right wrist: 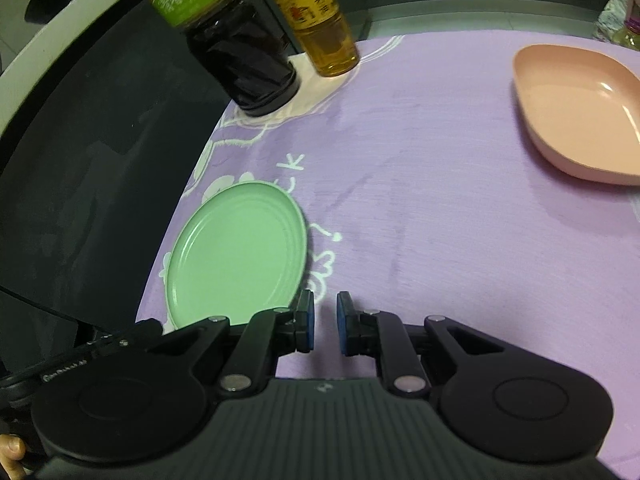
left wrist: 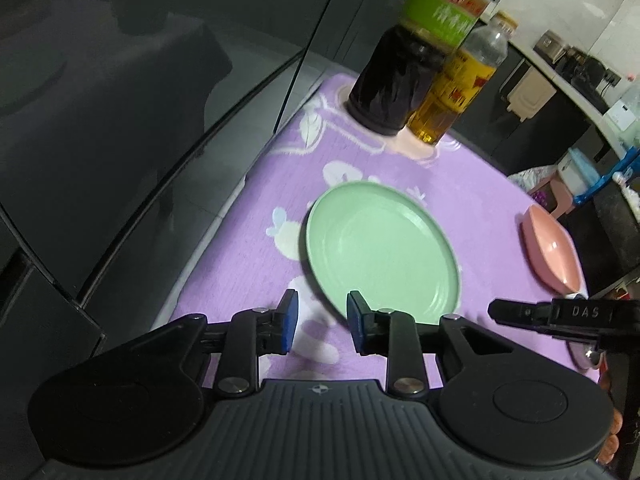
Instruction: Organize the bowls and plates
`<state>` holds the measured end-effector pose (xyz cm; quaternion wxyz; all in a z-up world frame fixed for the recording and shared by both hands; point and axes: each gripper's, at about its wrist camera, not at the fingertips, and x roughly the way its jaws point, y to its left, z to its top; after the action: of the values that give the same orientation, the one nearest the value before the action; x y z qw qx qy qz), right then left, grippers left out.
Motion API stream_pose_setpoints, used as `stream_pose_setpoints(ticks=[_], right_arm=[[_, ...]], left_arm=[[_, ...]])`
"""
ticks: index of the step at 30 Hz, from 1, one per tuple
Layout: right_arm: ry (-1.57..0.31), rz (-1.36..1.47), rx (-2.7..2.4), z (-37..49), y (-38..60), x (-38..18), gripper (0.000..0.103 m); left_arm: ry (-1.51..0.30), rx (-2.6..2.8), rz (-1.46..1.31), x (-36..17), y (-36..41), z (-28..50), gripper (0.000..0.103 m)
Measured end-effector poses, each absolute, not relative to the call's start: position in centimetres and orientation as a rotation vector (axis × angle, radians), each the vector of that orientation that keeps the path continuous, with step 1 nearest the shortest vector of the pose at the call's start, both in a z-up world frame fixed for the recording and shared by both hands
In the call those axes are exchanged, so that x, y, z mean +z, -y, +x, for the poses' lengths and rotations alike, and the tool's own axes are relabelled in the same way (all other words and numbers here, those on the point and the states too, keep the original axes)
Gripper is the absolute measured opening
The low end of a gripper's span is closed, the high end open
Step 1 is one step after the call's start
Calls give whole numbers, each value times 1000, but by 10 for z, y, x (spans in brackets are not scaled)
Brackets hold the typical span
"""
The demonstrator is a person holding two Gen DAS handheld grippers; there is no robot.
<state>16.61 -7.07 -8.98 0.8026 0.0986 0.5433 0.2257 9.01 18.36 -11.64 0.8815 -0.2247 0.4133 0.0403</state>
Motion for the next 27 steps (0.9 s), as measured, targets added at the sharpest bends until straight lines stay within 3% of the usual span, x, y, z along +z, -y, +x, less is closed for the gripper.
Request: stream_pose_setpoints(ticks=[13,24,27], right_arm=[[-1063,327,420,155,148,-67,13],[-858,462,217,151,239,-42,15],[-824,478,167,153,252,-41,30]], left_arm=[[-852,-14,-368,-87,-115,104,25],[-828,-114,-267,-71,-41,139,29],[-841,-149,-242,-69,-21,152,29]])
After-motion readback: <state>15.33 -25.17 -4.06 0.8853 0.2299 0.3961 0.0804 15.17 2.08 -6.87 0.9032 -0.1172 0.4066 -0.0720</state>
